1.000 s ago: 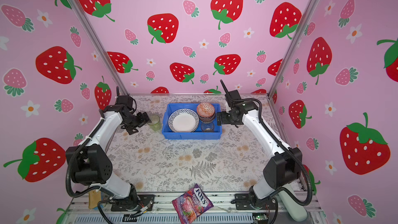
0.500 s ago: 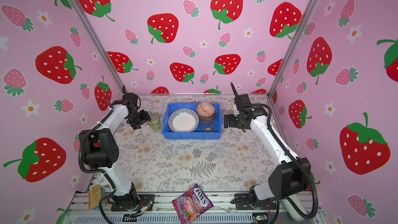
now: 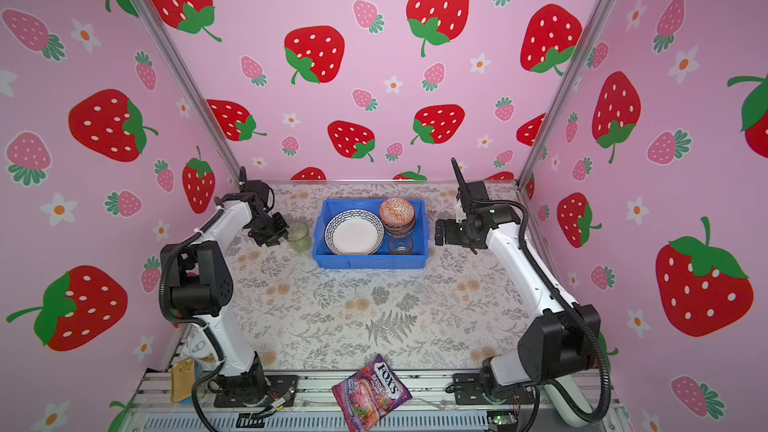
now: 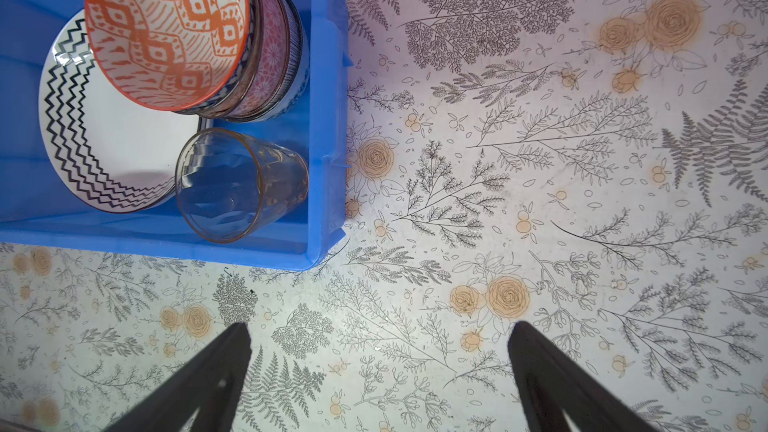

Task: Place the mixed dishes into the plastic bin
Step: 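Lift the green glass cup with left and carry it over the bin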

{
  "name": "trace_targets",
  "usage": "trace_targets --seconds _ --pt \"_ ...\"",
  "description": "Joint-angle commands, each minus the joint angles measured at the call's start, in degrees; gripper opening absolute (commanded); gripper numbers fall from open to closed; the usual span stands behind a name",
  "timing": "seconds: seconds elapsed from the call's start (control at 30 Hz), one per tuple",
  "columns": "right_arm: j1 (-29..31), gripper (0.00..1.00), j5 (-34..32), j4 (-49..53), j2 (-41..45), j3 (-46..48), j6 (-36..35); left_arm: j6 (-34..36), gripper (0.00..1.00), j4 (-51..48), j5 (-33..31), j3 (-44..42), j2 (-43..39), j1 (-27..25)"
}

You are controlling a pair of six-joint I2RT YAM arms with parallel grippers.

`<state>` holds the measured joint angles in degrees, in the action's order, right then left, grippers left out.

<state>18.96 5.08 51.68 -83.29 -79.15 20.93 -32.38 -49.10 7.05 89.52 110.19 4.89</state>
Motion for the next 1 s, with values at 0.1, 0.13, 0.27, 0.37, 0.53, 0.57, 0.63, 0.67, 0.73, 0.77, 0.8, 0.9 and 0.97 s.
trace_targets --seconds 0.1,0.13,0.27,0.37,0.53,0.57,0.63,0.67,0.73,0.77,0.8,0.9,0.97 --pt "-0.4 0.99 1.1 -0.8 -1.0 0.9 -1.0 0.4 0.26 -0.1 -0.7 1.7 1.5 0.0" --pt "-0.4 0.99 1.1 -0.8 -1.2 0.9 -1.1 0.4 0.26 0.1 -0.8 1.4 1.5 -0.1" --pt "-0.4 0.99 1.2 -0.8 -1.7 0.6 -1.1 0.6 0.24 0.0 -0.9 1.3 2.0 -0.4" --pt "-0.5 0.99 1.3 -0.9 -1.8 0.6 -1.1 0.7 0.21 0.1 -1.1 1.2 2.0 -0.7" --pt "-0.5 0.99 1.4 -1.0 -1.6 0.6 -0.9 1.1 0.09 -1.1 -2.0 1.8 1.2 -0.8" --pt "-0.5 0.99 1.4 -0.9 -1.6 0.5 -0.9 1.3 0.08 -1.5 -2.3 2.0 1.0 -0.8" --pt "-0.6 0.99 1.4 -0.8 -1.8 0.1 -0.9 1.7 0.03 -2.4 -2.7 2.5 0.3 -1.0" --pt "-0.6 0.99 1.4 -0.8 -1.9 0.1 -1.0 1.8 0.0 -2.8 -3.0 2.6 -0.1 -1.0" --pt "-0.6 0.99 1.9 -0.8 -2.1 -0.2 -1.0 2.1 0.0 -3.6 -3.2 2.7 -1.2 -1.1" --pt "-0.6 0.99 2.2 -0.9 -2.1 -0.2 -1.0 2.4 0.0 -4.0 -3.4 2.8 -1.8 -1.2" --pt "-0.5 0.99 2.4 -0.9 -2.0 -0.3 -1.0 2.7 0.0 -4.6 -3.8 2.9 -2.5 -1.3" --pt "-0.6 0.99 2.7 -0.9 -1.8 -0.5 -1.0 3.9 0.0 -7.3 -4.9 4.2 -4.7 -1.7" --pt "-0.6 0.99 3.0 -1.0 -1.7 -0.5 -1.0 4.8 0.0 -8.9 -5.5 5.2 -6.5 -2.2"
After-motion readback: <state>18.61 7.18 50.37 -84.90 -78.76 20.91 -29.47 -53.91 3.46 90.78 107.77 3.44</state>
